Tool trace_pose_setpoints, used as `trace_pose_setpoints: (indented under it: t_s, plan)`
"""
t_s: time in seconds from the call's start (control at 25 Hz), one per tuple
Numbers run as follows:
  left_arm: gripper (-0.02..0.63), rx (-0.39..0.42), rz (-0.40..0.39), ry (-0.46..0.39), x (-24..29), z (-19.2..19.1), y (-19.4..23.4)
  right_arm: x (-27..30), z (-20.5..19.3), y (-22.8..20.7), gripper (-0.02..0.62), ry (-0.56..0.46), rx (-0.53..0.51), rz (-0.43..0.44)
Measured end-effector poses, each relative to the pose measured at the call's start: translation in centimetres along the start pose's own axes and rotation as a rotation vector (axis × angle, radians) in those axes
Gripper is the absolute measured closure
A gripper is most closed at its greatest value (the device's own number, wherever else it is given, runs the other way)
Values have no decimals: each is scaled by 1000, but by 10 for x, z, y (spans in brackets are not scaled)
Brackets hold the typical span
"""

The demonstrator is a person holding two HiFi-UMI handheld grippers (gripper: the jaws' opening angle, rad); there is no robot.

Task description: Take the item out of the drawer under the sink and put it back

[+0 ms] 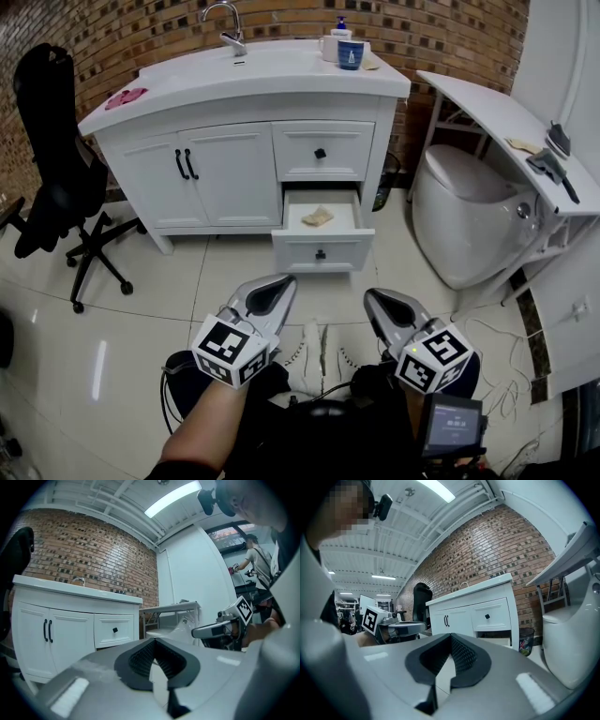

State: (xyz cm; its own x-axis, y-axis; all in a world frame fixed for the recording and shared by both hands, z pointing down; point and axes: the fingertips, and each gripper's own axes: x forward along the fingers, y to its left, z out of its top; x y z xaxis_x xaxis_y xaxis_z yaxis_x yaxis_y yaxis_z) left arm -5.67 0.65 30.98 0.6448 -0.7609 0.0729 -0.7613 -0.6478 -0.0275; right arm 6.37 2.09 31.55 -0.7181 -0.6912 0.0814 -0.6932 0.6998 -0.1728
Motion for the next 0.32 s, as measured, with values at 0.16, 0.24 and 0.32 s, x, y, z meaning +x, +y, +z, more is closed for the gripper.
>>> trace_pose_setpoints:
  t_s: [0.16,0.24,0.32]
  plan:
    - [600,4,-2,3,-1,-1,-1,0,1,1,588,-1,-4,0]
    - [600,6,-3,2,-1,0,-1,1,1,2,588,0,-6,1]
    - [600,7,-3,2,-2,0,-1,1,1,2,588,2,-8,2]
